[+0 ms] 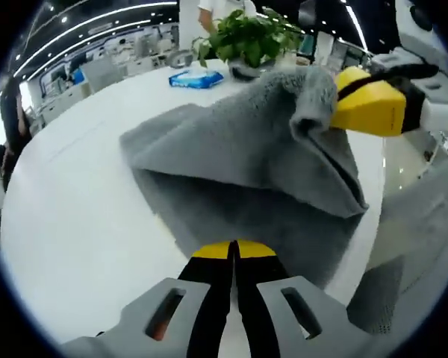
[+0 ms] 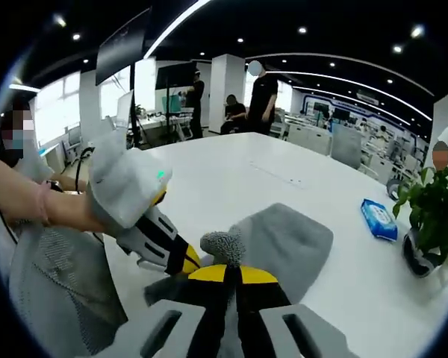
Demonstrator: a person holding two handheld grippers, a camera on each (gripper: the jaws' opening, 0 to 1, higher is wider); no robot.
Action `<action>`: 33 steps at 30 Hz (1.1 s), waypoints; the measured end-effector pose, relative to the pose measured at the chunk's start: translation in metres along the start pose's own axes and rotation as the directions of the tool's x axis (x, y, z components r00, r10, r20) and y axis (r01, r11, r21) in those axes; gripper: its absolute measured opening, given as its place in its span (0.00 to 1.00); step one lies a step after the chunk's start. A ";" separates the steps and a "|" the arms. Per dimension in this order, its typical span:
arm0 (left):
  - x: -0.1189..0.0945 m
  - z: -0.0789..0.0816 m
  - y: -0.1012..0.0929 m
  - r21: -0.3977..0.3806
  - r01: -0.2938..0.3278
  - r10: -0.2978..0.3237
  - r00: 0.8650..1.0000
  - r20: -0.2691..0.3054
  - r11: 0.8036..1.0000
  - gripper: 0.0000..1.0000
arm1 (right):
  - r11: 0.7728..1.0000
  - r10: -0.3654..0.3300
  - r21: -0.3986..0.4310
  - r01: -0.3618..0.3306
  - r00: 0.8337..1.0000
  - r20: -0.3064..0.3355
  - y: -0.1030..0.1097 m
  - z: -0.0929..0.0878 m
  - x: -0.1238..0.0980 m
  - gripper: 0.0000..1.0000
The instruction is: Open the folded towel by lifting each exposed corner and separating the folded layers until the towel lies flat within the target outline without major curled edges
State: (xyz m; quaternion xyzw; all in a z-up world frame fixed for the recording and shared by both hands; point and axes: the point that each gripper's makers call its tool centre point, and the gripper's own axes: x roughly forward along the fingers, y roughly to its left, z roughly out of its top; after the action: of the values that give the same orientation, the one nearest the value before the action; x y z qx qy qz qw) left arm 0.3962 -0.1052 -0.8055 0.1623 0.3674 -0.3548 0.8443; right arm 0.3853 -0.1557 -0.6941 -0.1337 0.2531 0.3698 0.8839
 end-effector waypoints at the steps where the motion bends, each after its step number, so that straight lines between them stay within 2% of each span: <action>1: 0.002 -0.009 -0.002 0.015 0.004 -0.004 1.000 -0.031 1.000 0.00 | 1.000 -0.005 0.002 0.005 1.000 0.000 -0.001 0.000 0.000 0.00; 2: 0.004 -0.014 -0.002 0.025 0.002 -0.001 0.999 -0.047 1.000 0.00 | 1.000 -0.009 0.003 0.009 1.000 0.001 -0.003 0.000 -0.001 0.00; 3: 0.005 -0.016 -0.003 0.021 0.000 0.000 0.999 -0.037 1.000 0.00 | 1.000 -0.013 0.005 0.013 1.000 0.001 -0.004 0.000 -0.001 0.00; 4: 0.001 -0.011 -0.002 0.011 -0.002 0.002 1.000 0.000 1.000 0.00 | 1.000 -0.019 0.007 0.019 1.000 0.001 -0.006 -0.001 -0.002 0.00; 5: 0.001 -0.010 -0.001 -0.003 -0.002 0.002 1.000 0.012 1.000 0.00 | 1.000 -0.024 0.008 0.024 1.000 0.000 -0.008 -0.001 -0.003 0.00; 12: -0.006 -0.017 0.006 0.016 -0.025 0.026 1.000 -0.012 1.000 0.00 | 0.996 -0.085 0.018 0.085 0.996 -0.019 -0.027 -0.011 -0.012 0.00; 15: -0.009 -0.021 0.011 -0.050 -0.025 0.024 1.000 -0.014 0.998 0.00 | 0.994 -0.107 0.016 0.108 0.994 -0.035 -0.033 -0.016 -0.019 0.00; 18: -0.012 -0.023 0.013 -0.072 -0.026 0.025 1.000 -0.012 0.997 0.00 | 0.991 -0.133 0.005 0.133 0.990 -0.047 -0.038 -0.020 -0.026 0.00; 25: -0.014 -0.026 0.013 -0.062 -0.041 0.040 0.999 -0.016 0.997 0.00 | 0.982 -0.188 -0.021 0.187 0.978 -0.091 -0.049 -0.033 -0.040 0.00; 28: -0.014 -0.026 0.012 -0.036 -0.056 0.055 0.998 -0.019 0.998 0.00 | 0.979 -0.204 -0.006 0.204 0.974 -0.104 -0.054 -0.038 -0.046 0.00; 33: -0.014 -0.026 0.013 -0.047 -0.058 0.057 0.998 -0.018 0.997 0.00 | 0.973 -0.230 -0.004 0.232 0.965 -0.129 -0.061 -0.047 -0.053 0.00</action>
State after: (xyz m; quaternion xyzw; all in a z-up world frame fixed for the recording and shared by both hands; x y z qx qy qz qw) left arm 0.3855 -0.0757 -0.8128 0.1557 0.3779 -0.3203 0.8546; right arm 0.3814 -0.2487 -0.7016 -0.1808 0.2942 0.2535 0.9036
